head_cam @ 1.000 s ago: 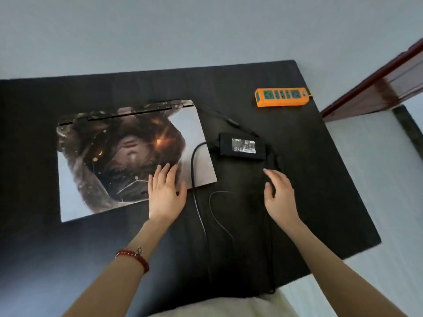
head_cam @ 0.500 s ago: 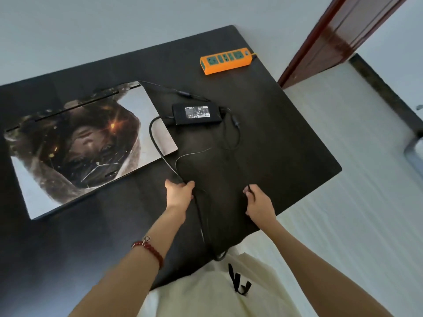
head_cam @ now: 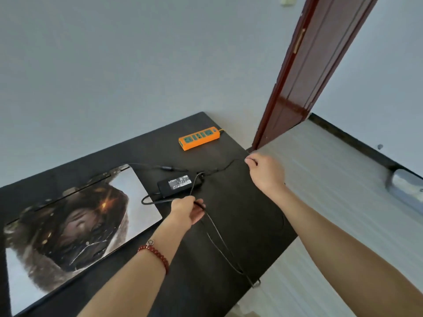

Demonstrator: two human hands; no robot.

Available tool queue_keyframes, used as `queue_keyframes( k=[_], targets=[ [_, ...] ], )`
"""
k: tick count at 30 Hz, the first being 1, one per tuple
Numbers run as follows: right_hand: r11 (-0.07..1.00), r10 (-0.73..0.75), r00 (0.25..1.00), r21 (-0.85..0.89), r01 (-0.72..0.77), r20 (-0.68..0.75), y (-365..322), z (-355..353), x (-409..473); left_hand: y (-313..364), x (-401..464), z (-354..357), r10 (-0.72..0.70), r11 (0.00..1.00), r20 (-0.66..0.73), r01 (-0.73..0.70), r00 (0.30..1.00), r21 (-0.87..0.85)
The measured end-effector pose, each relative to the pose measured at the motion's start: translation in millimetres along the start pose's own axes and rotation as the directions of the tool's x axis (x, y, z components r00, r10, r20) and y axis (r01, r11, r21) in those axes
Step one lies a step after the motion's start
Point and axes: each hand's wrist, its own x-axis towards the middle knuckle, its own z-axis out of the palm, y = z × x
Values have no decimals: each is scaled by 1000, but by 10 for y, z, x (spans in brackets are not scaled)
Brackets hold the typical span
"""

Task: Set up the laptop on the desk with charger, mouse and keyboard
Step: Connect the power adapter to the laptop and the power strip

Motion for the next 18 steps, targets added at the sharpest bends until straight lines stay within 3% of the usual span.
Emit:
queue_keyframes(
  k=[4,11,18],
  targets=[
    [992,-86,996,92,85,5,-333,-177,536,355,-140,233,49,996,96,-41,994,-80],
    [957,-252,954,187,220,165,-213,-96,986,558,17,323,20,1000,119,-21,993,12],
    [964,-201,895,242,108,399,669,633,814,514,352,693,-35,997,29,37,999,-75]
  ],
)
